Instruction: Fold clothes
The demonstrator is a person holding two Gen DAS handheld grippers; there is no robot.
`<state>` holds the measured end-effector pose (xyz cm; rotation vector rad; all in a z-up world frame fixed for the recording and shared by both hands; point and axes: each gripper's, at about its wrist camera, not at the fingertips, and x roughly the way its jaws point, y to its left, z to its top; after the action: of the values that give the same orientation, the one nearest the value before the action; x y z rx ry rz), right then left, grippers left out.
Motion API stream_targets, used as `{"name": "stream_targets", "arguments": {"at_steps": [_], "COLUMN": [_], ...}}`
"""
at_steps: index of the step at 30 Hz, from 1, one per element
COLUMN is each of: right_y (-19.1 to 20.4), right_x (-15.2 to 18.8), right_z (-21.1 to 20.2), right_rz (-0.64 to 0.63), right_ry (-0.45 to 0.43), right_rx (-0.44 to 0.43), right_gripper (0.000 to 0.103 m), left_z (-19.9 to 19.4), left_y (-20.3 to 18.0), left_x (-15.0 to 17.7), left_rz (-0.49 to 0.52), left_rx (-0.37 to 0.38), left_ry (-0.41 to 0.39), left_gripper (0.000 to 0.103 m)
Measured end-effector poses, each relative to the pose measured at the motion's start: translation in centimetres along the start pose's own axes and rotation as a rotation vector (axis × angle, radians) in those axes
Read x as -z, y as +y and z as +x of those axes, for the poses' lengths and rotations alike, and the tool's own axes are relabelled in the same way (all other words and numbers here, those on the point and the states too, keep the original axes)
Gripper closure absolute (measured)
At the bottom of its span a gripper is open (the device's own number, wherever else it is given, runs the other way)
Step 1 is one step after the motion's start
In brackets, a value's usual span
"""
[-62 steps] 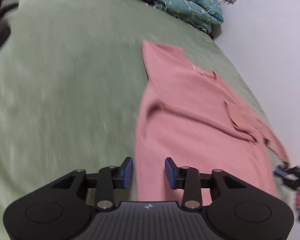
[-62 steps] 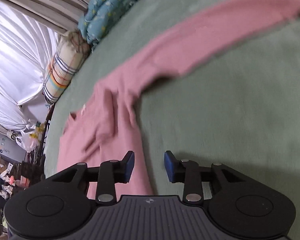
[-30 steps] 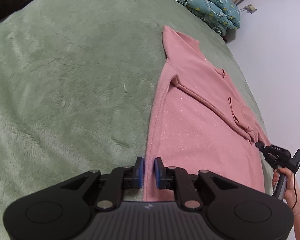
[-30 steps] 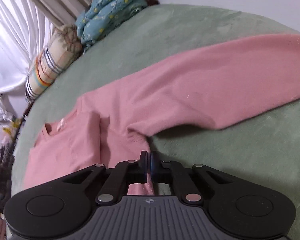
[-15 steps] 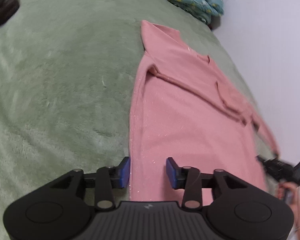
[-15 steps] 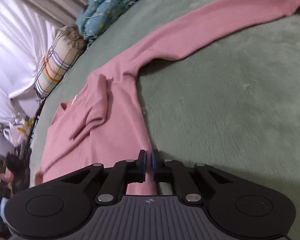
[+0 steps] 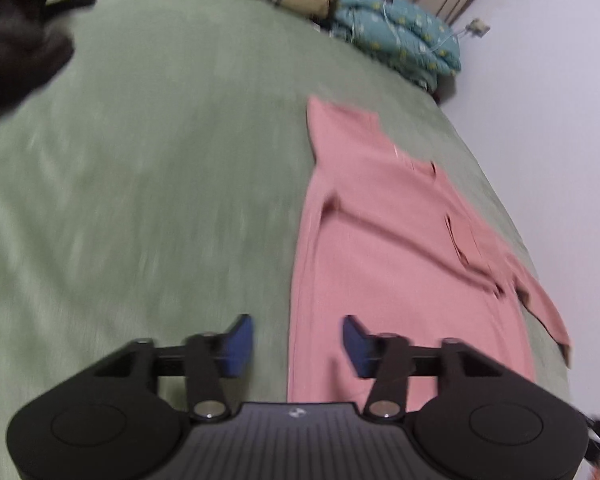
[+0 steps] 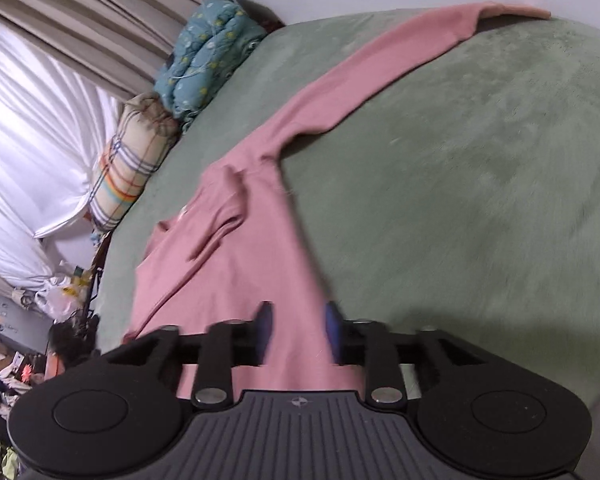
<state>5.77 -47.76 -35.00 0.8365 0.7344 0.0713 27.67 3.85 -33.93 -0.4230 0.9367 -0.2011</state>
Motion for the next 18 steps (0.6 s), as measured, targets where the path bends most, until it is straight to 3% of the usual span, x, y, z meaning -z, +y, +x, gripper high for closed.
{"name": "stream_targets", "arguments": {"at_steps": [2,3,6,11,15,18], "right_y": [1.2,1.7,3.0,2.9,-1.4,-4.5], "right_x": [1.4,2.3,3.8,4.7,3.3,3.2], "right_z": [-0.9,-1.5,-2.4,-2.8,-3.4,-3.0], "right_rz": [0.016,0.025,0.033,-0.044,0.067,0.163], "right_ry": [0.005,0.008,0.018,0.038,-0.013,0.016], "right_rx": [-0.033,-0.046,-0.044,0.07,0.099,0.065], "right_gripper": [0.073,0.073,0.072,0.064,0.061,0.061], "left_z": [1.8,3.3,5.5,1.9,-2.7,-4.9], "left_y": [-1.0,-1.6,-1.9,-1.4,1.8,3.1], "left_x": [-1.1,-1.6,-1.1,2.0,4.8,7.5], "left_rz": [0.028,0.066,0.193,0.295,0.1,-0.007], "left_rx": [-0.007,-0.045,-0.158,-0.109,0.075,0.153], "left_ry": [0.007,0.024,0.088,0.13,0.193,0.203], "left_gripper": [0.052,0.053,0.067,0.068,0.063,0.056]}}
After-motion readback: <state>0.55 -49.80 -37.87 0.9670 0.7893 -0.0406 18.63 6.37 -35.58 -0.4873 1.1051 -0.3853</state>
